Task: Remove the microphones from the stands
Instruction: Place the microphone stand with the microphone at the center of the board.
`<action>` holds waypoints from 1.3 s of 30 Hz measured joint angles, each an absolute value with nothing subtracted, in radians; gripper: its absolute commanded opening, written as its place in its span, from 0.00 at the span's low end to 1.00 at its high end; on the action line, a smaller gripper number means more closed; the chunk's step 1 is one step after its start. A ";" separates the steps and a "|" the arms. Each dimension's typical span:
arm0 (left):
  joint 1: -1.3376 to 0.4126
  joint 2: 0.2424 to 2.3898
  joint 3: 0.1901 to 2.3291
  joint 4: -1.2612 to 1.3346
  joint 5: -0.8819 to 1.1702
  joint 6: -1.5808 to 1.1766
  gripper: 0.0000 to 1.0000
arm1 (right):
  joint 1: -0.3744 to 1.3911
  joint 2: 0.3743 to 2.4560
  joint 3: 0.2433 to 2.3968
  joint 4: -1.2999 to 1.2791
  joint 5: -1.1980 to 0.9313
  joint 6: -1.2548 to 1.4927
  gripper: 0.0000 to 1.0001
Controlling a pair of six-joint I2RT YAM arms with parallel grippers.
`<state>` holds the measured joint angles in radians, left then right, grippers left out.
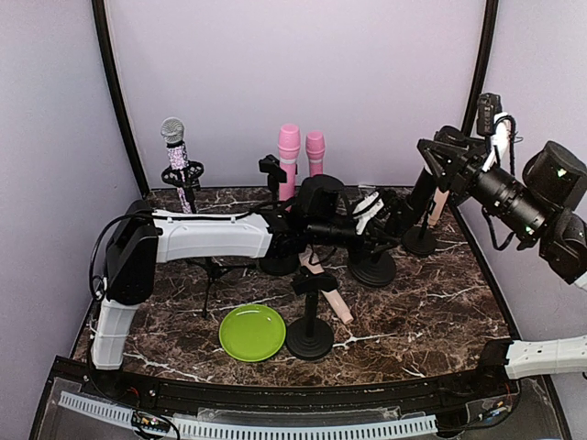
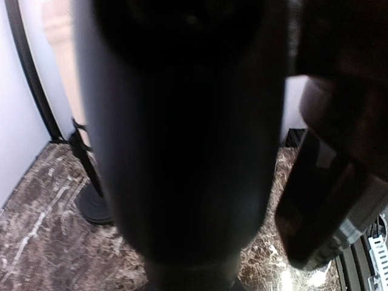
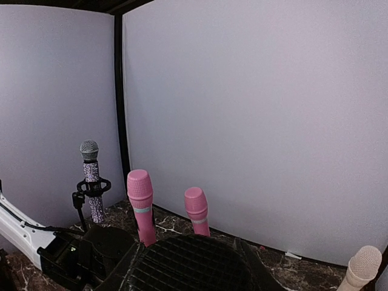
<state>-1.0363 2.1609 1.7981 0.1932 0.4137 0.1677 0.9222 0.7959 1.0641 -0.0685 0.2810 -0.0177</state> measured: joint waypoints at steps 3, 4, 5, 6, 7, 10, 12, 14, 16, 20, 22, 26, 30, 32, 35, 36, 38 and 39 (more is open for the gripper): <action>-1.040 2.204 1.798 0.207 0.440 0.168 0.00 | 0.922 0.796 1.035 -0.097 0.291 -0.007 0.23; -1.040 2.214 1.798 0.211 0.448 0.169 0.00 | 0.922 0.798 1.029 -0.104 0.294 -0.004 0.23; -1.040 2.222 1.798 0.214 0.456 0.170 0.00 | 0.922 0.801 1.027 -0.108 0.297 -0.001 0.23; -1.039 2.229 1.798 0.216 0.461 0.171 0.00 | 0.922 0.804 1.023 -0.109 0.299 0.001 0.23; -1.039 2.233 1.798 0.218 0.466 0.171 0.00 | 0.922 0.806 1.019 -0.108 0.301 0.004 0.23; -1.030 2.251 1.798 0.236 0.492 0.171 0.00 | 0.922 0.815 1.001 -0.090 0.308 0.009 0.23; -1.021 2.263 1.795 0.256 0.511 0.169 0.00 | 0.921 0.827 0.989 -0.070 0.312 0.009 0.23; -1.012 2.268 1.779 0.279 0.526 0.169 0.00 | 0.921 0.844 0.981 -0.053 0.313 0.009 0.23; -1.005 2.273 1.757 0.308 0.538 0.167 0.00 | 0.921 0.865 0.974 -0.039 0.313 0.010 0.23; -0.998 2.282 1.700 0.380 0.543 0.159 0.00 | 0.921 0.889 0.949 -0.020 0.311 0.018 0.23; -0.997 2.290 1.678 0.411 0.543 0.153 0.00 | 0.921 0.893 0.928 -0.005 0.311 0.025 0.23; -0.997 2.312 1.642 0.475 0.543 0.147 0.00 | 0.921 0.893 0.881 0.027 0.310 0.032 0.23; -0.997 2.332 1.606 0.543 0.539 0.141 0.00 | 0.921 0.896 0.843 0.056 0.299 0.035 0.23; -0.997 2.342 1.600 0.568 0.538 0.137 0.00 | 0.921 0.899 0.830 0.068 0.294 0.034 0.23; -0.997 2.364 1.600 0.612 0.538 0.133 0.00 | 0.921 0.904 0.824 0.074 0.291 0.029 0.23; -0.997 2.370 1.600 0.623 0.537 0.130 0.00 | 0.921 0.907 0.822 0.076 0.290 0.026 0.23; -0.997 2.381 1.600 0.643 0.536 0.126 0.00 | 0.921 0.913 0.817 0.080 0.290 0.023 0.23; -0.997 2.387 1.600 0.652 0.535 0.125 0.03 | 0.921 0.915 0.815 0.082 0.290 0.022 0.23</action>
